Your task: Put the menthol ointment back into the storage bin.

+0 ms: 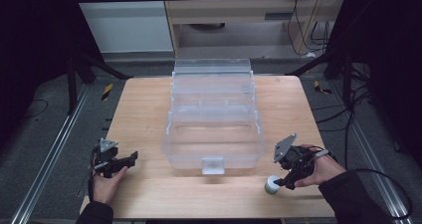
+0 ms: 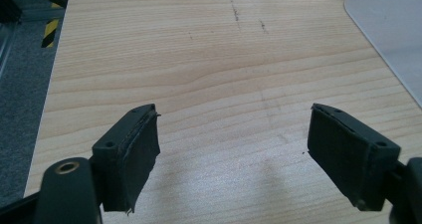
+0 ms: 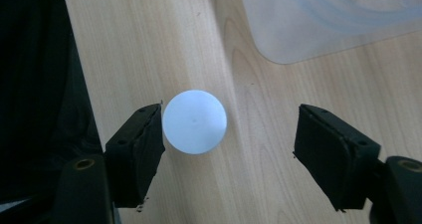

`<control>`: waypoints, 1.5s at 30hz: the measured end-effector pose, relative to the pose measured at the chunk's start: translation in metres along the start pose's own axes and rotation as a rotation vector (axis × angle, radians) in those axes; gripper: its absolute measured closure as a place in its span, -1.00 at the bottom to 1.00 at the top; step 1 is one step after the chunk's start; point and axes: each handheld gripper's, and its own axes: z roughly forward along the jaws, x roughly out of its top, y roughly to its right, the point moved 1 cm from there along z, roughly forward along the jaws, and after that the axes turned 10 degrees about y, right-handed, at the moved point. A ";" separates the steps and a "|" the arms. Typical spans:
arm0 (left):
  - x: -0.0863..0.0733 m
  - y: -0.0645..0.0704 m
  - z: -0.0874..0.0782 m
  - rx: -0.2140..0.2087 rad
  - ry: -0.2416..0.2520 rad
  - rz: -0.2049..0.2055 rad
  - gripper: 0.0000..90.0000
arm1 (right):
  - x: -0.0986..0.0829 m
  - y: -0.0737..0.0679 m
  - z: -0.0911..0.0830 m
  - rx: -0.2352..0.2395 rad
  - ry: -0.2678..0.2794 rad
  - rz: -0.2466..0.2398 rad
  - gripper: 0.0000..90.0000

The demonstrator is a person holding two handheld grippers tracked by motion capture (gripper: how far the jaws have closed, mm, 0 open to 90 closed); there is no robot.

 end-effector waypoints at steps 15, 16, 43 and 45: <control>0.000 0.002 0.002 0.006 -0.016 0.024 -0.56 | -0.003 -0.009 0.028 0.067 -0.089 -0.063 -0.20; 0.000 0.002 0.002 0.006 -0.016 0.024 -0.56 | -0.003 -0.011 0.030 0.075 -0.101 -0.064 -0.18; -0.001 0.004 0.003 0.008 -0.033 0.046 -0.54 | 0.006 -0.010 0.042 0.096 -0.196 -0.069 0.12; -0.001 0.004 0.003 0.007 -0.034 0.046 -0.54 | 0.007 -0.009 0.037 0.092 -0.189 -0.056 0.12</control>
